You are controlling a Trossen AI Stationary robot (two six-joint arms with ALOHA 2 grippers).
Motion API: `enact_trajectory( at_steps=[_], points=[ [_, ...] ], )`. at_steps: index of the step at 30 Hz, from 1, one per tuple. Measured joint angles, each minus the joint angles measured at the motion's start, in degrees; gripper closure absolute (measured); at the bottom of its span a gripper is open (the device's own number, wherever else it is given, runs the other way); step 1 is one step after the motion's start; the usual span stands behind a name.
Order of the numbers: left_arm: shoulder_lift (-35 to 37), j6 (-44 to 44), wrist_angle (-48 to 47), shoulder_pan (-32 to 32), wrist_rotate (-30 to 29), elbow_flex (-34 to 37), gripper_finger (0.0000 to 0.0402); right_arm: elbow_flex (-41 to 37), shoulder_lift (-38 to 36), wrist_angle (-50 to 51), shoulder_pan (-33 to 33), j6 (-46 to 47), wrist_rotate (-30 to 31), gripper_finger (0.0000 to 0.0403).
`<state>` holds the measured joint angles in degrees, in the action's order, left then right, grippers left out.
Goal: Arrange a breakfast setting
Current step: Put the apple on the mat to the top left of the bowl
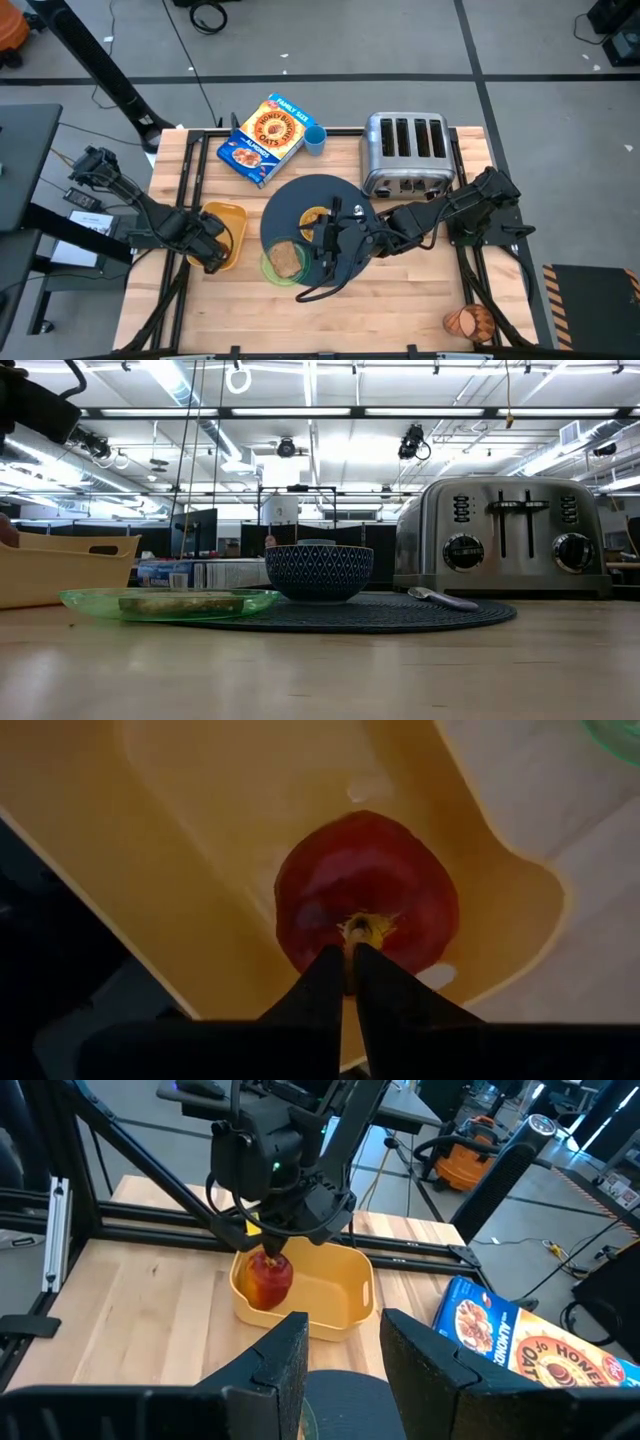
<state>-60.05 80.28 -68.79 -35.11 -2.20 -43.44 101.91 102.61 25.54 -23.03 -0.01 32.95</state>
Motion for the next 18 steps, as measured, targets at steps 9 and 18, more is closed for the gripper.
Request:
enact_trajectory(
  at_steps=[9,18],
  points=[
    [-0.02,-1.52,-0.13,0.02,-1.9,0.0,0.0379,0.0,0.0,0.25,0.31,0.04,-0.03,0.0268],
    [-3.19,-5.7,-0.04,0.0,-2.19,-0.15,0.0379,0.0,0.0,0.29,0.31,0.04,-0.04,0.0268]
  ],
)
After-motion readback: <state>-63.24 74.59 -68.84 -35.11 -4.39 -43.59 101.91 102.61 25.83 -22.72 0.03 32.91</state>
